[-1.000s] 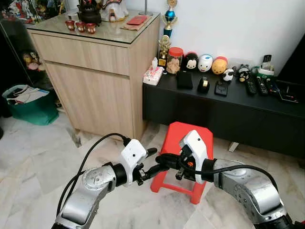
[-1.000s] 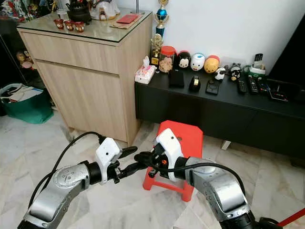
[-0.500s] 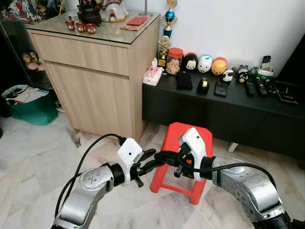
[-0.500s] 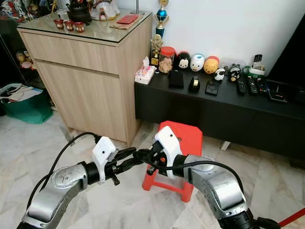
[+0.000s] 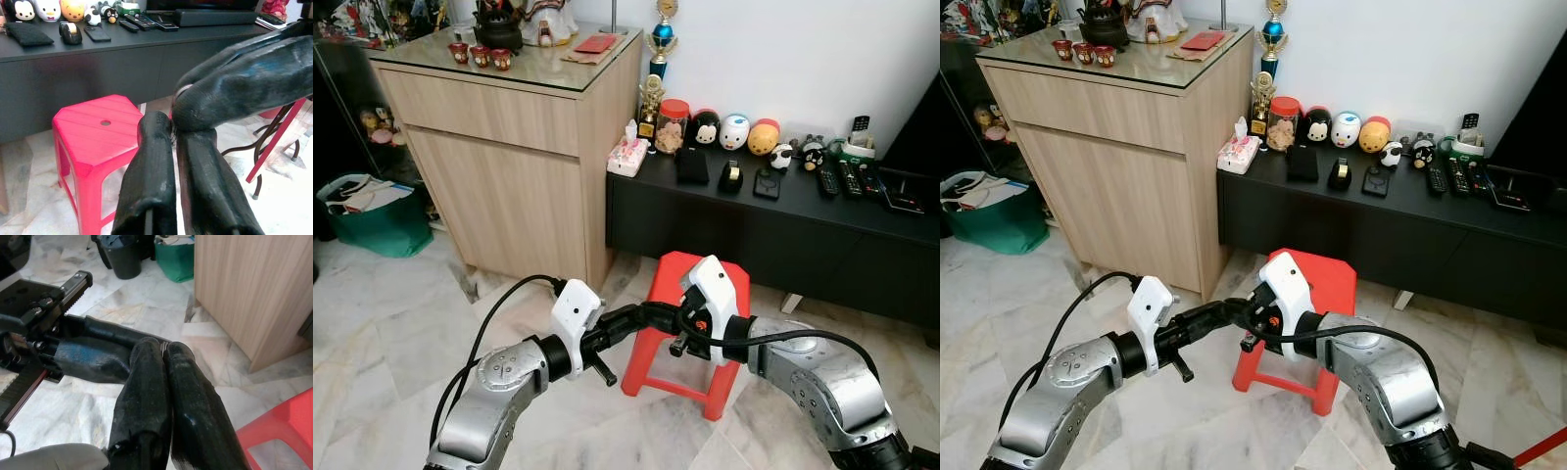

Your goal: Hang keys on a hook

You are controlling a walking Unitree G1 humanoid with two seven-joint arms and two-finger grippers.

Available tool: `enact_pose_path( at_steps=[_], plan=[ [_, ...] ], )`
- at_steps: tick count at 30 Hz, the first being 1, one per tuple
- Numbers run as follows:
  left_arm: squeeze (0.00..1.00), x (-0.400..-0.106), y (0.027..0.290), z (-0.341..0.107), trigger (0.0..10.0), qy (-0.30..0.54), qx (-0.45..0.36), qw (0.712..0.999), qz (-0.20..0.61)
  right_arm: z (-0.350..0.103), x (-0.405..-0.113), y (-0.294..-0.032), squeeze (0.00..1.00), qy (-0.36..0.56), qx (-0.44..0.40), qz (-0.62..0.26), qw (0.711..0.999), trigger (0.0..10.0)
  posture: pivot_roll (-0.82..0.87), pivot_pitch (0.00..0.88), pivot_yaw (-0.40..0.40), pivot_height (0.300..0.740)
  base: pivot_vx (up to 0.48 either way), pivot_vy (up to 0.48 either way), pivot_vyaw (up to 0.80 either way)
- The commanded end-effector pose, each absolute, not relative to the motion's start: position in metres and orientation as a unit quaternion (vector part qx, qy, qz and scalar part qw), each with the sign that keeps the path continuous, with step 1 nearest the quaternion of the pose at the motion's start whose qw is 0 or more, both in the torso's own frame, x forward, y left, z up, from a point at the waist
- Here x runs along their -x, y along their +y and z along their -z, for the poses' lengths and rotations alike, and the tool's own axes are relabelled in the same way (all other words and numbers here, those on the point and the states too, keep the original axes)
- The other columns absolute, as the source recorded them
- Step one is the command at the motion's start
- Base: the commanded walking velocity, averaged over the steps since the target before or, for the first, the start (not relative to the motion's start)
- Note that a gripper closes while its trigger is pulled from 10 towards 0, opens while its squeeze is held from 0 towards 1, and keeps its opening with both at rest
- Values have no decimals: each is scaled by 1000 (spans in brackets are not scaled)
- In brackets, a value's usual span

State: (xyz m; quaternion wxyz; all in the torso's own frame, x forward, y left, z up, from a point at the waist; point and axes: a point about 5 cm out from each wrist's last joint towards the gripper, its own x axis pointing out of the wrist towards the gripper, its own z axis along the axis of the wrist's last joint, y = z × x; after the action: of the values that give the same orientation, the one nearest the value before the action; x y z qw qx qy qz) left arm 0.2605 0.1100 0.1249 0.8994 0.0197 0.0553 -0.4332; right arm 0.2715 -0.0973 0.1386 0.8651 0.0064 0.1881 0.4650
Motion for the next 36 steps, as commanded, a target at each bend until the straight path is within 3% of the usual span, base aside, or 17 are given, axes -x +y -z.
enact_pose_path(
  at_steps=[1, 14, 15, 16, 17, 18, 22, 23, 24, 36],
  plan=[
    [0, -261, 117, -127, 0, 53, -18, 908, 416, -137, -275, -104, 0, 191, -13, -446, 874, 10000, -15, 0, -97, 740, 0, 0, 0],
    [0, -259, 118, -126, 0, 58, -14, 907, 417, -127, -279, -110, 0, 207, -30, -418, 884, 10000, -12, 0, -99, 740, 0, 0, 0],
    [0, -258, 118, -126, 0, 59, -15, 907, 418, -126, -281, -111, 176, 207, -35, -408, 888, 10000, -11, 0, -99, 740, 0, 0, 0],
    [0, -258, 118, -126, 0, 60, -15, 906, 418, -126, -281, -112, 561, 208, -37, -404, 890, 10000, -11, 0, -99, 740, 0, 0, 0],
    [0, -258, 118, -126, 0, 60, -15, 906, 418, -126, -282, -113, 855, 207, -38, -403, 891, 10000, -11, 0, -99, 740, 0, 0, 0],
    [0, -258, 118, -125, 0, 61, -15, 906, 418, -126, -282, -113, 1000, 205, -40, -402, 892, 10000, -9, 0, -99, 740, 0, 0, 0],
    [0, -256, 119, -123, 0, 68, -19, 905, 421, -132, -298, -121, 965, 180, -76, -334, 922, 10000, -9, 0, -99, 740, 0, 0, 0],
    [0, -255, 119, -122, 0, 70, -20, 904, 421, -132, -303, -126, 859, 176, -87, -312, 930, 10000, -9, 0, -99, 740, 0, 0, 0],
    [0, -254, 119, -120, 0, 74, -23, 903, 422, -134, -310, -133, 0, 168, -105, -273, 942, 10000, -9, 0, -99, 740, 0, 0, 0],
    [0, -250, 122, -113, 0, 94, -38, 901, 423, -104, -318, -164, 0, 211, -142, -153, 955, 10000, -6, 0, -102, 740, 0, 0, 0]
  ],
)
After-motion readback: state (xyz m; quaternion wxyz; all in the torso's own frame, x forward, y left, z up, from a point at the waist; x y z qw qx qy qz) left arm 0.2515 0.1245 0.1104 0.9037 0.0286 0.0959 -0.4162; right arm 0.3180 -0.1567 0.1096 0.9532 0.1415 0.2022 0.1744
